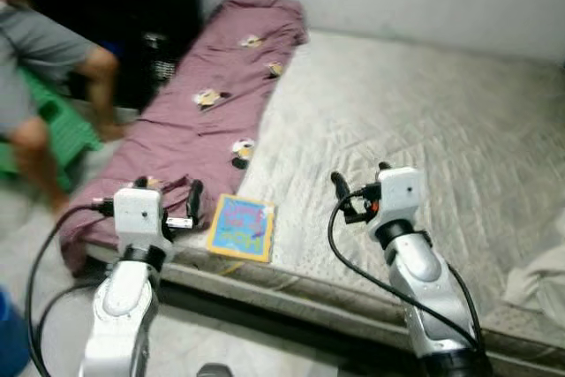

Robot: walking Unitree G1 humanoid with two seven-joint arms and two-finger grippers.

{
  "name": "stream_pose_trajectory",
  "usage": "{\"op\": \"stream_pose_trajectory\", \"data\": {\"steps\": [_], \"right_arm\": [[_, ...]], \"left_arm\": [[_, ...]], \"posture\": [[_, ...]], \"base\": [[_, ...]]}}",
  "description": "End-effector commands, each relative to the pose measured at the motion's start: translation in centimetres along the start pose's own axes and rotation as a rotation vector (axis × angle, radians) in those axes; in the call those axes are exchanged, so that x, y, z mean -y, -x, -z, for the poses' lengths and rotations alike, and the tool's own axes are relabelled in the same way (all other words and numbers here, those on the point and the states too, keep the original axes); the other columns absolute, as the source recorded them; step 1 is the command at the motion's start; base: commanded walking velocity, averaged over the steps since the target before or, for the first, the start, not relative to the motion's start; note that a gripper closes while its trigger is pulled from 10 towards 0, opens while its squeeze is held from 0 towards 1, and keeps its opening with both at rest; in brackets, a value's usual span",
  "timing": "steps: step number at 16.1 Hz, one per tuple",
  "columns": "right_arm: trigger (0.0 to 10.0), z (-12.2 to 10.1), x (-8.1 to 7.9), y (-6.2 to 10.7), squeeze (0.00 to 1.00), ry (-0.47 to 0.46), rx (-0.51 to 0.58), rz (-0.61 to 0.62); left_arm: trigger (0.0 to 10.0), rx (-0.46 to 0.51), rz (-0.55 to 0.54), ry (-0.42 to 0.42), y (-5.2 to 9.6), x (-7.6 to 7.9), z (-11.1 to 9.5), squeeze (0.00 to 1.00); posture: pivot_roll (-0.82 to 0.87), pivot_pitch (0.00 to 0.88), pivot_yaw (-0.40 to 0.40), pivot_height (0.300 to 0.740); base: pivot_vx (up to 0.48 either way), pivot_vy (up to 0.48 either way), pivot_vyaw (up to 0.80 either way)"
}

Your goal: Clean up the room

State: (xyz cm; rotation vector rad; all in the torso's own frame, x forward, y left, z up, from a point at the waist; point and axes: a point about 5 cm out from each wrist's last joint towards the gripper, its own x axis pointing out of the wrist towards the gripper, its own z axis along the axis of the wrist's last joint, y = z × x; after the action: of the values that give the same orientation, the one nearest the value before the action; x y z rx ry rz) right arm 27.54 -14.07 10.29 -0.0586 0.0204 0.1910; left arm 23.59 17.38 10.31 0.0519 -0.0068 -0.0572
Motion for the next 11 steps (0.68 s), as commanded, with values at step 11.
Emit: {"op": "stream_pose_trajectory", "data": {"steps": [11], "right_arm": [[10.0, 0.08, 0.69, -0.07, 0.0, 0.004, -0.005, 0.024]], "left_arm": [[10.0, 0.012, 0.01, 0.001, -0.27, 0.38, -0.24, 0.0]], "posture": [[0.03, 0.0, -0.03, 0.74]], "base": [[0.0, -0.293, 0.0]]}}
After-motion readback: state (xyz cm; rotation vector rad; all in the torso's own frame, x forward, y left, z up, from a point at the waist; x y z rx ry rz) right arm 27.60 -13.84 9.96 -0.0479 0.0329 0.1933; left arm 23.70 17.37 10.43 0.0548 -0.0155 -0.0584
